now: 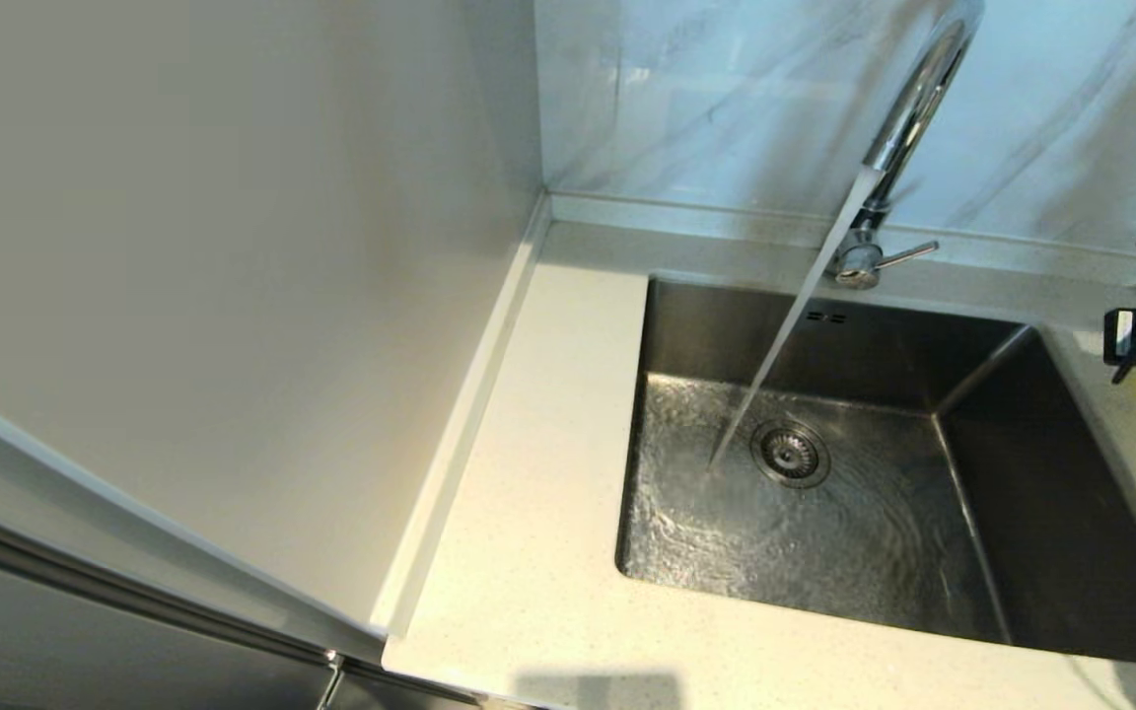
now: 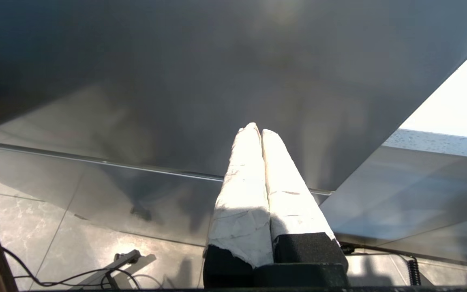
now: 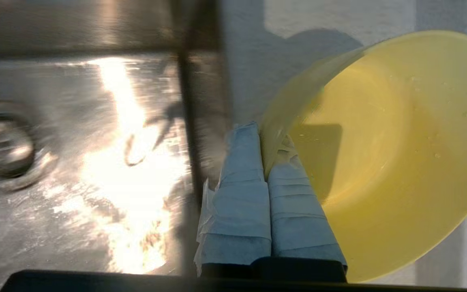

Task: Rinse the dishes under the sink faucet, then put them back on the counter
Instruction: Pick up the bowl, then rinse the bowl

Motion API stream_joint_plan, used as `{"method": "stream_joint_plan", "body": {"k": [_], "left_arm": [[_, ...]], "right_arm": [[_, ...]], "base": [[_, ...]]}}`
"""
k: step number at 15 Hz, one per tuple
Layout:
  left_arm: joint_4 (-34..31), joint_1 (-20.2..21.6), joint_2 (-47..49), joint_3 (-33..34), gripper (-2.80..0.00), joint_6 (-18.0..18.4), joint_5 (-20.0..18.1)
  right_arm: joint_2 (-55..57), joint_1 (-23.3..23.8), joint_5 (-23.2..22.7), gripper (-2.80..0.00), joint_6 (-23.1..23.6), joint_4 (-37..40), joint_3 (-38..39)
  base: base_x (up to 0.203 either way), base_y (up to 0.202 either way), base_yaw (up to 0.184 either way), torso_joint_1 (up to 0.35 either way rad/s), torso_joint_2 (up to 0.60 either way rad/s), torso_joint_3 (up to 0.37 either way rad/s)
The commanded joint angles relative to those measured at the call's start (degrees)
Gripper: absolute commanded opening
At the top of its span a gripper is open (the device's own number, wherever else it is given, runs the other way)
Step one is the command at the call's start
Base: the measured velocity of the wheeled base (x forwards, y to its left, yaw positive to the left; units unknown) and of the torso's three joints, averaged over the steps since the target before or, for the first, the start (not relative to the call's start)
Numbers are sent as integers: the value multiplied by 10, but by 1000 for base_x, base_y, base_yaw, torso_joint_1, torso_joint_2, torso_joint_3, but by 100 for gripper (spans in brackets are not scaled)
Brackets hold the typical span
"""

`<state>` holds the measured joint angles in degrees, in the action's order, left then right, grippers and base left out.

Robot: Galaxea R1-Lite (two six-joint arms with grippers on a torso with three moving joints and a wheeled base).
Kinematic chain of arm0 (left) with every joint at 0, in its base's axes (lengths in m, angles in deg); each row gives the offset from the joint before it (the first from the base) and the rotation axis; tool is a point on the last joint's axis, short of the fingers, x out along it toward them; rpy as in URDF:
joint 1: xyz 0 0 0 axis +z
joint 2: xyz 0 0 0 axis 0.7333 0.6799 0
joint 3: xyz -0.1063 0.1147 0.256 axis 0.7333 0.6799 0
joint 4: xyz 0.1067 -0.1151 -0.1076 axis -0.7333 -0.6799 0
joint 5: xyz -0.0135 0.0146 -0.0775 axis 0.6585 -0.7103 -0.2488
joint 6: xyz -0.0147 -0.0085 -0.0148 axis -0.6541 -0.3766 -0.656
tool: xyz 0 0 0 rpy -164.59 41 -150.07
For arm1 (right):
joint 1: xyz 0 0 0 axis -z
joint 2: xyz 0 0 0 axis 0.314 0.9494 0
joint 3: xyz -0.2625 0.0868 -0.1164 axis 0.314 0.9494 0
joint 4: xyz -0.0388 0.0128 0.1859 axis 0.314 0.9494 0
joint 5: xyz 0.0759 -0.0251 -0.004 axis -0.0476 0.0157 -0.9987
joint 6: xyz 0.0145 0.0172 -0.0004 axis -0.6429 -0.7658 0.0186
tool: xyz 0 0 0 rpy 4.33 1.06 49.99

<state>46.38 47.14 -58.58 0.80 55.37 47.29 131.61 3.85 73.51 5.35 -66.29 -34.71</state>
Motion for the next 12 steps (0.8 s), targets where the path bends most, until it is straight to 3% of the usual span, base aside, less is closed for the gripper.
{"method": "stream_joint_plan", "body": {"k": [1, 3, 6, 7, 9, 12], "left_arm": [[0, 0, 0, 0, -280, 0, 0], [0, 0, 0, 0, -280, 0, 0], [0, 0, 0, 0, -280, 0, 0], [0, 0, 0, 0, -280, 0, 0], [0, 0, 0, 0, -280, 0, 0], [0, 0, 0, 0, -280, 0, 0]], "right_arm": [[-93, -16, -27, -280, -4, 1, 42], [-186, -29, -124, -280, -12, 0, 136], [-298, -45, -356, -280, -14, -2, 262], [-316, -69, -400, -280, -16, -7, 285], [-316, -127, -422, -280, -40, -99, 328], [-277, -222, -415, -280, -113, -355, 393]], "base": [[0, 0, 0, 0, 0, 0], [0, 0, 0, 0, 0, 0], [0, 0, 0, 0, 0, 0], [0, 0, 0, 0, 0, 0], [0, 0, 0, 0, 0, 0], [0, 0, 0, 0, 0, 0]]}}
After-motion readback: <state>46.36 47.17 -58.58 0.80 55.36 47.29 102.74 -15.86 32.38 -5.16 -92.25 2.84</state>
